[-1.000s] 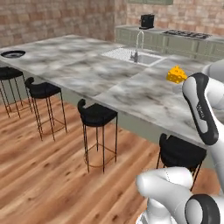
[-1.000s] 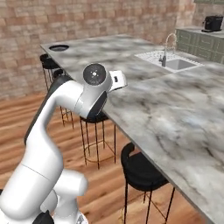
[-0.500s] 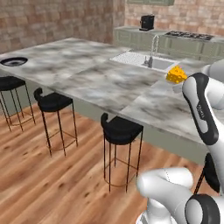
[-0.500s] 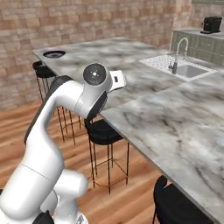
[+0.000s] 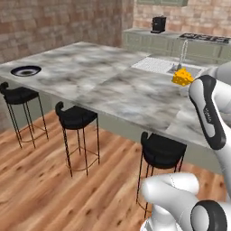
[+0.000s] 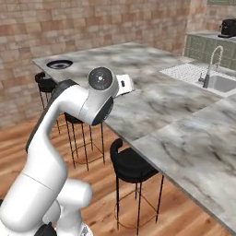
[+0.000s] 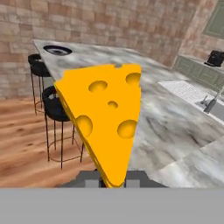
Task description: Take the cheese, chicken drumstick, and garlic from the fridge and place them on the plate on the dining counter to create an appetizer plate.
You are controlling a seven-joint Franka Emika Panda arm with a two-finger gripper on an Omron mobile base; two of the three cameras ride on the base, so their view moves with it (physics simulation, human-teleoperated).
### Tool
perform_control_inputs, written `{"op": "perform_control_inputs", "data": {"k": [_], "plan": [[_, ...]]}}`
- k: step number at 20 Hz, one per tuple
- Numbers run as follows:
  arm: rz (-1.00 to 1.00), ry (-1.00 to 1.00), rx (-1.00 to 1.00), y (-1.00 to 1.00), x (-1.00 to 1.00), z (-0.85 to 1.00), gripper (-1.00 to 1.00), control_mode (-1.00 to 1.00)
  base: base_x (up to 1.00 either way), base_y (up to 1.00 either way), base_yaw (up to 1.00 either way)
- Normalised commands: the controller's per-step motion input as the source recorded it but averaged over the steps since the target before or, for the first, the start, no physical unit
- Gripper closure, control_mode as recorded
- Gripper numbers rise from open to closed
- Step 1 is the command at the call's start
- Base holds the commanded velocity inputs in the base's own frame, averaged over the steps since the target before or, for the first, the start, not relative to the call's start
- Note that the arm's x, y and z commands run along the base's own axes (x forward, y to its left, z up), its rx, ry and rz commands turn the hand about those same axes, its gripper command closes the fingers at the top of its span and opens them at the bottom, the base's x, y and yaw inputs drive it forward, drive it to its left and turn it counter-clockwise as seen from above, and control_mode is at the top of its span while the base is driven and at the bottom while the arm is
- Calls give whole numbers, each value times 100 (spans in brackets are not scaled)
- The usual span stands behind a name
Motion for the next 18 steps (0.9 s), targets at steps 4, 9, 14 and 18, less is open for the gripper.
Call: {"op": "perform_control_inputs", "data": {"k": [4, 9, 14, 18], "plan": [[0, 0, 0, 0, 0, 0, 100, 100, 64, 100, -9], [0, 0, 0, 0, 0, 0, 100, 100, 61, 100, -10], [0, 0, 0, 0, 0, 0, 100, 100, 61, 100, -10], [0, 0, 0, 0, 0, 0, 100, 100, 64, 100, -10]]}}
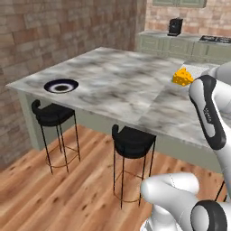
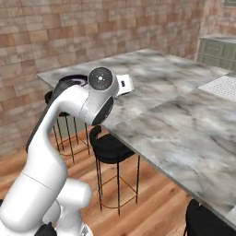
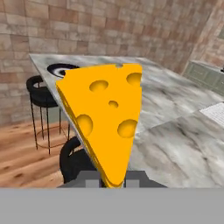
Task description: Take the cheese, chicken drumstick, and garlic from the fridge and place them on the plate on the dining counter to create an appetizer plate.
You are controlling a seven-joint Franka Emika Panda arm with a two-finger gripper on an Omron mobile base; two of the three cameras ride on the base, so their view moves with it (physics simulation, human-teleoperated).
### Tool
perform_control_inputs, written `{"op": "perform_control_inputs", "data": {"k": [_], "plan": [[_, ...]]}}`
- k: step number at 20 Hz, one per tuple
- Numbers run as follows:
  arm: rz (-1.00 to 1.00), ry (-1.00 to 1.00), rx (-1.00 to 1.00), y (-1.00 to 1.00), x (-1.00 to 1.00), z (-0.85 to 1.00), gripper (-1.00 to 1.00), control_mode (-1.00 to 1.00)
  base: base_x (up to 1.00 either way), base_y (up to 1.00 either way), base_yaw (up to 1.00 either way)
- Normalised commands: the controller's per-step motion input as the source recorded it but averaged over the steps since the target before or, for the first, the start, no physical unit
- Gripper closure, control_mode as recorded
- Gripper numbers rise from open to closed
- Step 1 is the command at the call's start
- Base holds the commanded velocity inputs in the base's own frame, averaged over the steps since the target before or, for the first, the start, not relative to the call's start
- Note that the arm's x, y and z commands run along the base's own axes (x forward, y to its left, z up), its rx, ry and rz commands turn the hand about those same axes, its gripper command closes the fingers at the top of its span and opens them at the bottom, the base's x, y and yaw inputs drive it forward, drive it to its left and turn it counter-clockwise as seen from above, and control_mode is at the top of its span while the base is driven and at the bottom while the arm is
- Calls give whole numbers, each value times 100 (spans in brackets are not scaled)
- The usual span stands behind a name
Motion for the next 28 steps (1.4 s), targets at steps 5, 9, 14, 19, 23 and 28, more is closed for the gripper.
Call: {"op": "perform_control_inputs", "data": {"k": [5, 9, 14, 19, 23, 28], "plan": [[0, 0, 0, 0, 0, 0, 100, 100, 66, 100, -11], [0, 0, 0, 0, 0, 0, 100, 100, 68, 100, -12], [0, 0, 0, 0, 0, 0, 100, 100, 87, 100, -15], [0, 0, 0, 0, 0, 0, 100, 100, 100, 100, -17], [0, 0, 0, 0, 0, 0, 100, 100, 97, 100, -18], [0, 0, 0, 0, 0, 0, 100, 100, 99, 82, -18]]}}
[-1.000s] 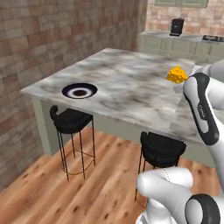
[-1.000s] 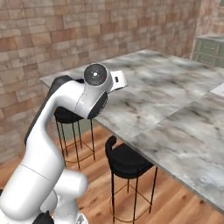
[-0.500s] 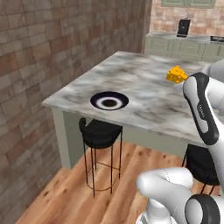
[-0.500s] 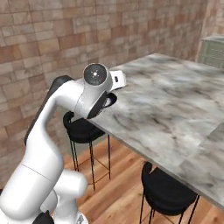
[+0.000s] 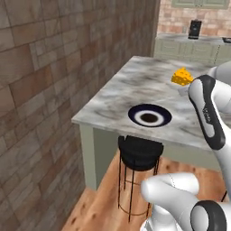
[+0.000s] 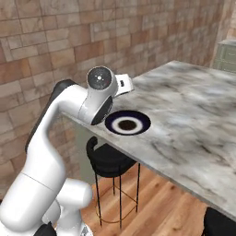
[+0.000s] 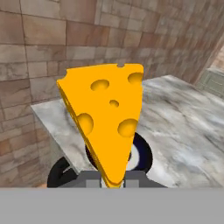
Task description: Take the cheese, chicken drumstick, and garlic from the fridge and place them on the plate on the dining counter to create an appetizer plate.
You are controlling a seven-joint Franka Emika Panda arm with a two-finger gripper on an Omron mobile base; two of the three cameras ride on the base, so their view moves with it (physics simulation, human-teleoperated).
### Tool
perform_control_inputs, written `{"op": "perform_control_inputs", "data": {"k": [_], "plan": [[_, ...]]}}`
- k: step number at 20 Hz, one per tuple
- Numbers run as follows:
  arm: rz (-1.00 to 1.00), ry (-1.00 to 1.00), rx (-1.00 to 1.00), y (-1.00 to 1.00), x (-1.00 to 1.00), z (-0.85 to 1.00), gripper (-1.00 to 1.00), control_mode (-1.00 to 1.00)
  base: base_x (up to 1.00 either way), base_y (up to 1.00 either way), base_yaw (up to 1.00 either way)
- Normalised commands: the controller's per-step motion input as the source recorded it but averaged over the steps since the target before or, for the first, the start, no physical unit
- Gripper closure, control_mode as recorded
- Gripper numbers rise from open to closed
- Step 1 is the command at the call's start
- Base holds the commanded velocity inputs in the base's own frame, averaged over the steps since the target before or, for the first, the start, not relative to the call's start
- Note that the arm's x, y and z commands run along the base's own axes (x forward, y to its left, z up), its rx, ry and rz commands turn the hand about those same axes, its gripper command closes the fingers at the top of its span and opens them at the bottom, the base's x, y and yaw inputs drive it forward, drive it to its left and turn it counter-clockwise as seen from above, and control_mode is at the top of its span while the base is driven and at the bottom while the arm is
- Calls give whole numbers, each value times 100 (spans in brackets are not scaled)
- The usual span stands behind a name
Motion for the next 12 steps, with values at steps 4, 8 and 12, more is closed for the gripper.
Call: {"op": "perform_control_inputs", "data": {"k": [4, 8, 12], "plan": [[0, 0, 0, 0, 0, 0, 100, 100, 91, 7, -15], [0, 0, 0, 0, 0, 0, 100, 100, 68, 0, -14], [0, 0, 0, 0, 0, 0, 100, 100, 38, 0, -11]]}}
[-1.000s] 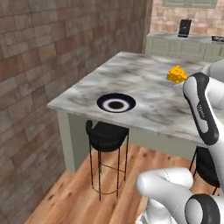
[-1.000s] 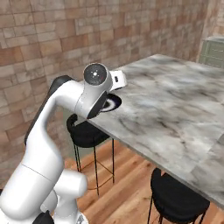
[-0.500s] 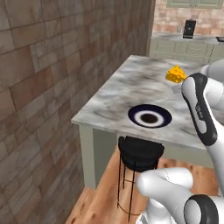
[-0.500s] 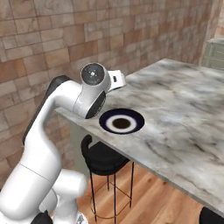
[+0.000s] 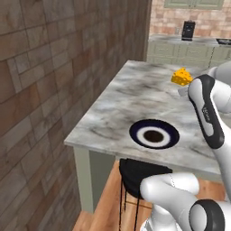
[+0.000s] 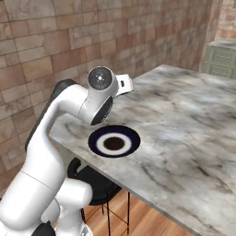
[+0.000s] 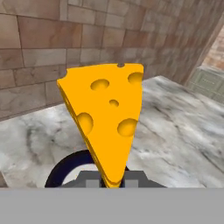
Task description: Take the cheese, chicken drumstick, and garlic from the fridge and place them on the plate on the dining counter to create an appetizer plate.
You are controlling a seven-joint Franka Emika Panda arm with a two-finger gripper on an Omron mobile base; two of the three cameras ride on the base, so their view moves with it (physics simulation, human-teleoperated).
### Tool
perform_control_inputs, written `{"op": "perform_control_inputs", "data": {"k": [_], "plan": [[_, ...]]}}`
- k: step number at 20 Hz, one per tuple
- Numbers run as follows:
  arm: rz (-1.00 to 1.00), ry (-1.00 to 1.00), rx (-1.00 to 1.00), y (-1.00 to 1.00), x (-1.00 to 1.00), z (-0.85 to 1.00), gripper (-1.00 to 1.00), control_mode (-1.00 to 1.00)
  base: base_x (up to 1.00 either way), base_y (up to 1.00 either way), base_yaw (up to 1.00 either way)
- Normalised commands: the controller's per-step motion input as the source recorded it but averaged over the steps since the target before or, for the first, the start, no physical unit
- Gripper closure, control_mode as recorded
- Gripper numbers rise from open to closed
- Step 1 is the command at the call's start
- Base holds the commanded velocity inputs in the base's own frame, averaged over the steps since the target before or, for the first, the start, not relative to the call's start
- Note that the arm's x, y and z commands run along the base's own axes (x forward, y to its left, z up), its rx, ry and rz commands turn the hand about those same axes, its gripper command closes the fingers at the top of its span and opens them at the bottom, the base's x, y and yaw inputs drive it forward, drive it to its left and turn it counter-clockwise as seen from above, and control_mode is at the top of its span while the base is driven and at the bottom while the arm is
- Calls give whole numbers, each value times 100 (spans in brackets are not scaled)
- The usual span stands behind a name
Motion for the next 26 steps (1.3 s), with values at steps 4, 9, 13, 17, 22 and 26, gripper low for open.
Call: {"op": "perform_control_inputs", "data": {"k": [4, 9, 13, 17, 22, 26], "plan": [[0, 0, 0, 0, 0, 0, 100, 100, 39, 6, -8], [-8, 0, -2, 1, 37, -26, 100, -100, 8, 2, -2], [-12, 6, -8, 0, 38, -47, 100, -100, 0, 0, 0], [-8, 17, -8, 1, 22, -53, 100, -100, 0, 0, 0], [-1, 19, -3, 22, 4, -65, 100, -100, 0, 0, 0], [0, 21, 0, 11, 19, -38, 100, -100, 0, 0, 0]]}}
